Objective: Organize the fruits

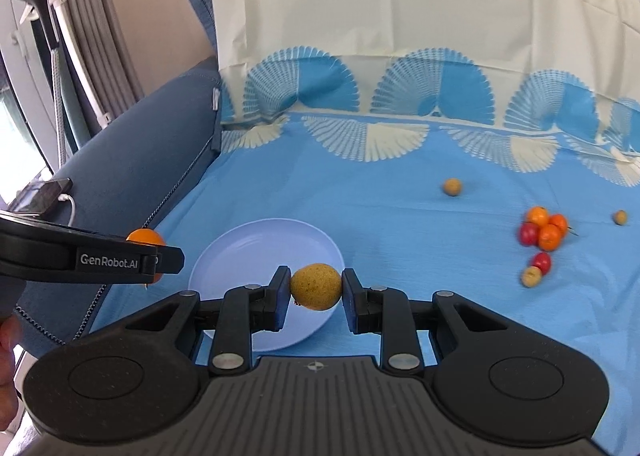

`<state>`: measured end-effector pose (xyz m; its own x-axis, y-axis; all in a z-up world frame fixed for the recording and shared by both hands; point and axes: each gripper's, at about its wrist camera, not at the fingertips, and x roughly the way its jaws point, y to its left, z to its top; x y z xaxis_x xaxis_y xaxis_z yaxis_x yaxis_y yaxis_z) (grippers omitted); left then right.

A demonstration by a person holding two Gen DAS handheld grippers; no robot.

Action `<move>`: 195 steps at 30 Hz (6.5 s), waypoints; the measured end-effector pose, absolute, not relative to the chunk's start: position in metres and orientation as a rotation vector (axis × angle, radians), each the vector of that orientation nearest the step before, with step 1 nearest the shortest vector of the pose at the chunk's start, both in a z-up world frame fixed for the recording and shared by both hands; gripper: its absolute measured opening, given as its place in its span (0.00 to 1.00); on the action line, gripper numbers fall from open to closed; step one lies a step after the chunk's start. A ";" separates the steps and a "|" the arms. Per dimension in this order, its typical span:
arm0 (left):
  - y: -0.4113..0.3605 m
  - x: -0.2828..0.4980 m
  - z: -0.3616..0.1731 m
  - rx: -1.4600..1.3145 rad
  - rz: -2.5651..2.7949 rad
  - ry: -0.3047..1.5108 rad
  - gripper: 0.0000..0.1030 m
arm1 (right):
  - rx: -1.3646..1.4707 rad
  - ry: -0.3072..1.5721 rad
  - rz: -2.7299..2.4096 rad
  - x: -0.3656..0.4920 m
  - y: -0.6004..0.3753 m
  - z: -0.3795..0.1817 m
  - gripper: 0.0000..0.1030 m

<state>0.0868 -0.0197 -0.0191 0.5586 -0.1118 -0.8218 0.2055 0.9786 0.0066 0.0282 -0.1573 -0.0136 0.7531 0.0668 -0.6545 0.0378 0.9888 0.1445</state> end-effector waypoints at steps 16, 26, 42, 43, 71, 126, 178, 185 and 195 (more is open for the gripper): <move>-0.034 0.185 -0.123 0.168 -0.213 1.174 0.41 | 0.129 0.948 0.126 0.139 -0.166 -0.106 0.28; -0.028 0.194 -0.093 0.172 -0.193 1.168 0.82 | 0.083 1.049 0.136 0.164 -0.170 -0.084 0.56; -0.024 0.052 -0.005 0.120 -0.147 0.892 0.84 | 0.048 0.759 0.030 0.034 -0.170 -0.029 0.88; -0.022 0.038 0.004 0.109 -0.158 0.879 0.85 | 0.045 0.746 0.007 0.019 -0.169 -0.024 0.89; -0.028 -0.031 0.024 0.133 -0.154 0.830 0.91 | 0.017 0.620 0.032 -0.084 -0.157 0.025 0.99; -0.383 0.169 -0.187 0.448 -0.584 1.089 0.91 | 0.238 0.703 -0.605 0.105 -0.588 -0.146 0.99; -0.141 0.022 0.004 0.174 -0.435 0.852 0.25 | 0.222 0.617 -0.070 -0.039 -0.322 -0.033 0.27; -0.079 0.005 0.011 0.103 -0.364 0.823 0.25 | 0.153 0.644 -0.016 -0.047 -0.266 -0.026 0.27; -0.020 0.001 0.011 0.070 -0.296 0.790 0.25 | 0.081 0.686 0.047 -0.040 -0.205 -0.020 0.27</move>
